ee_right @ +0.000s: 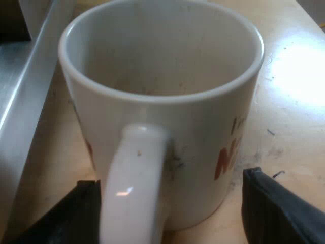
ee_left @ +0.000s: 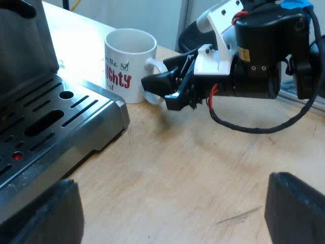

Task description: Remove mug from coffee machine

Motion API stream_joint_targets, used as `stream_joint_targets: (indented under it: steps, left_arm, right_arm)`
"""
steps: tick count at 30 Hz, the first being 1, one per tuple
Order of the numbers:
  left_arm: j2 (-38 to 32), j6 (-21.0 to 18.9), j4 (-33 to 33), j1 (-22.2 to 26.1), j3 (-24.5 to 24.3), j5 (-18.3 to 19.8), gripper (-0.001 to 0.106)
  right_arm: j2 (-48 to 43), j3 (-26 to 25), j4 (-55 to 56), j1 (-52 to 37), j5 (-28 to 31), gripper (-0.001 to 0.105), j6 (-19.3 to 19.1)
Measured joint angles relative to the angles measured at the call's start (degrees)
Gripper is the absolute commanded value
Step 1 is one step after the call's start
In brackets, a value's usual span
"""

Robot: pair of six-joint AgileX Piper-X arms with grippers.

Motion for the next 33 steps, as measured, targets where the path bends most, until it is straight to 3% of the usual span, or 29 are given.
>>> stream_joint_targets:
  steps: [8, 19, 23, 27, 31, 33]
  left_arm:
    - [0.0, 0.0, 0.0, 0.0, 0.0, -1.26, 0.079]
    - [0.0, 0.0, 0.0, 0.0, 0.0, -1.68, 0.079]
    - [0.0, -0.23, 0.0, 0.0, 0.0, -1.68, 0.079]
    - [0.0, -3.47, 0.31, 0.0, -0.19, -2.42, 0.079]
    - [0.0, -3.72, 0.47, 0.27, -1.18, -5.45, 0.079]
    - [0.0, -3.88, 2.27, 2.87, -3.05, -5.4, 0.079]
  right_arm:
    - [-9.19, 0.0, 14.07, 2.01, -0.63, 0.061, 1.3]
    - [-31.6, -0.32, 39.78, 2.01, -2.77, 0.061, 4.49]
    - [-39.93, -3.2, 53.42, 2.01, -2.89, 0.061, 4.8]
    - [-45.2, -8.09, 66.95, 2.01, -4.07, 0.061, 4.83]
    - [-47.18, -11.07, 72.72, 2.01, -5.33, 0.061, 4.83]
    - [-47.81, -15.45, 79.89, 2.01, -7.18, 0.061, 4.83]
